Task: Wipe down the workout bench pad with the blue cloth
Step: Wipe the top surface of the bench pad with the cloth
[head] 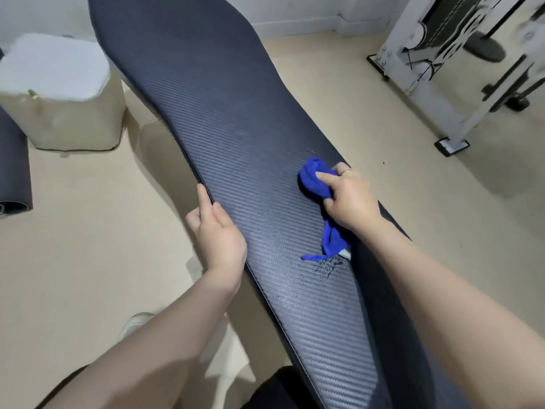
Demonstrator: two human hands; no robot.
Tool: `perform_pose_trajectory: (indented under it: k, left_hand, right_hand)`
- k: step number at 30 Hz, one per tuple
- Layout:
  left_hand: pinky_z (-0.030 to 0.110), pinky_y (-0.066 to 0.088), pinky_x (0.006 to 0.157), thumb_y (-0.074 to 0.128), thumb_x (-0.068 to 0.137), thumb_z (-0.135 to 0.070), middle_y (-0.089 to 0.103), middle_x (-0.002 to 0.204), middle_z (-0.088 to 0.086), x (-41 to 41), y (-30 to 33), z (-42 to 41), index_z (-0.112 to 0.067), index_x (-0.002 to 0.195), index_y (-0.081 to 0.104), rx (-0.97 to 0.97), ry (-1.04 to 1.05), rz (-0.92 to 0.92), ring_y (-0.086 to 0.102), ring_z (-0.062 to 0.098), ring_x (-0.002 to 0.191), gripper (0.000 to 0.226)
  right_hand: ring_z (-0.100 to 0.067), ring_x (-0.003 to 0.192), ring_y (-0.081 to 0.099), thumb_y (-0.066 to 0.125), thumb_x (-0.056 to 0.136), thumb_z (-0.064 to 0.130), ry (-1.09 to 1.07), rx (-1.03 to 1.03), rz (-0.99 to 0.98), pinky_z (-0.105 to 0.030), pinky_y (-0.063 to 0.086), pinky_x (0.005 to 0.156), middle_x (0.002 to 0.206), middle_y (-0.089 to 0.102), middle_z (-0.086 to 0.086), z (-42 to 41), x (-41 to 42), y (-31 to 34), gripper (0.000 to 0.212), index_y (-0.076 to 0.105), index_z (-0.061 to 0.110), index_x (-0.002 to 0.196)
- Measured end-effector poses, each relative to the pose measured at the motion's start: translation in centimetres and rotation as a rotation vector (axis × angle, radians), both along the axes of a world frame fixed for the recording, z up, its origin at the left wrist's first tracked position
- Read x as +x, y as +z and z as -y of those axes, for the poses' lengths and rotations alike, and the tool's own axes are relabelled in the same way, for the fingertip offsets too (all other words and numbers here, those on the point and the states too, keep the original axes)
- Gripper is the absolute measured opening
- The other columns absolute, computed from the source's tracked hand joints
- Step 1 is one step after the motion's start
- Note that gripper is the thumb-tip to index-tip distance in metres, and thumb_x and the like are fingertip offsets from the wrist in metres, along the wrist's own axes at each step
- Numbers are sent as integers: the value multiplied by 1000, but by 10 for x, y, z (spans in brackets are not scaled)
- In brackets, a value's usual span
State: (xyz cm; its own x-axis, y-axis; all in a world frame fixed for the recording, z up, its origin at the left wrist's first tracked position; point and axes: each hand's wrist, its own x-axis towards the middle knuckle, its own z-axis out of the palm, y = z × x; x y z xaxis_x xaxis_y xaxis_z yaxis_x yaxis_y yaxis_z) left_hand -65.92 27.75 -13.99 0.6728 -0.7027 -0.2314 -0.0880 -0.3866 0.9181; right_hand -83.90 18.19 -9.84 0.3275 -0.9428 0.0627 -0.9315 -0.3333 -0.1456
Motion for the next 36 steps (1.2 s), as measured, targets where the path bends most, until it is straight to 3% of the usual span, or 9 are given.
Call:
perform_pose_trajectory:
  k: [3, 7, 10, 13, 16, 20, 25, 29, 36]
  left_hand:
    - [14, 25, 90, 26, 100, -27, 31, 114, -2, 1, -1, 2, -31, 148, 20, -3, 11, -56, 44, 10, 96, 48]
    - [8, 21, 90, 29, 101, -21, 32, 120, 6, 3, 4, 1, -24, 148, 21, -17, -23, -80, 43, 12, 100, 49]
    - [19, 25, 104, 32, 100, -25, 33, 139, 9, 14, 6, 0, -31, 148, 19, 32, -93, -113, 44, 20, 121, 51]
    - [41, 47, 94, 37, 97, -30, 36, 147, -5, 29, 10, -6, -44, 146, 15, 76, -192, -355, 49, 24, 124, 56]
    - [40, 41, 103, 42, 97, -22, 44, 137, -12, 21, 28, -24, -27, 144, 28, 90, -254, -467, 49, 14, 122, 50]
    - [42, 31, 114, 49, 75, -41, 39, 149, -4, -3, 27, -48, -27, 144, 26, 110, -304, -380, 42, 17, 134, 74]
    - [30, 35, 107, 44, 86, -20, 51, 133, -19, -4, 35, -68, -32, 138, 32, 117, -392, -305, 53, 5, 118, 55]
    - [48, 33, 112, 47, 75, -34, 40, 147, 14, -7, 30, -70, -32, 144, 25, 120, -473, -128, 41, 31, 134, 72]
    - [36, 11, 121, 47, 80, 0, -12, 160, -3, -15, 38, -76, -23, 151, -1, 203, -593, -71, 2, 23, 148, 89]
  right_hand:
    - [-39, 98, 52, 51, 72, 6, -185, -88, -41, -39, 41, 78, 103, 55, -15, 4, 6, 2, 37, 65, 20, 104]
    - [-32, 77, 55, 50, 60, 11, 388, 33, -17, -32, 33, 63, 91, 60, -9, -66, 30, 9, 46, 69, 29, 98]
    - [-25, 69, 53, 53, 56, 13, 659, 132, -52, -28, 31, 59, 88, 60, -4, -102, 24, 13, 46, 68, 31, 96]
    - [-32, 76, 58, 46, 65, 10, 426, 79, 1, -33, 44, 63, 87, 58, -10, -66, 27, 10, 41, 68, 25, 96]
    - [-35, 92, 54, 49, 73, 6, 124, 32, -1, -33, 40, 72, 100, 56, -11, -38, 38, 6, 42, 65, 24, 108]
    - [-33, 68, 55, 50, 58, 8, 469, 115, 42, -30, 35, 57, 76, 50, -9, -107, 33, 14, 37, 66, 21, 89]
    - [-27, 63, 54, 45, 62, 17, 662, 138, -9, -30, 45, 58, 79, 56, -7, -138, 10, 5, 40, 67, 26, 95]
    - [-35, 78, 55, 51, 69, 8, 89, -10, -20, -34, 42, 65, 87, 53, -13, -92, 29, 11, 34, 65, 19, 98]
    - [-29, 61, 53, 41, 61, 18, 522, 133, 15, -31, 45, 54, 73, 51, -9, -150, 0, 10, 35, 64, 20, 87]
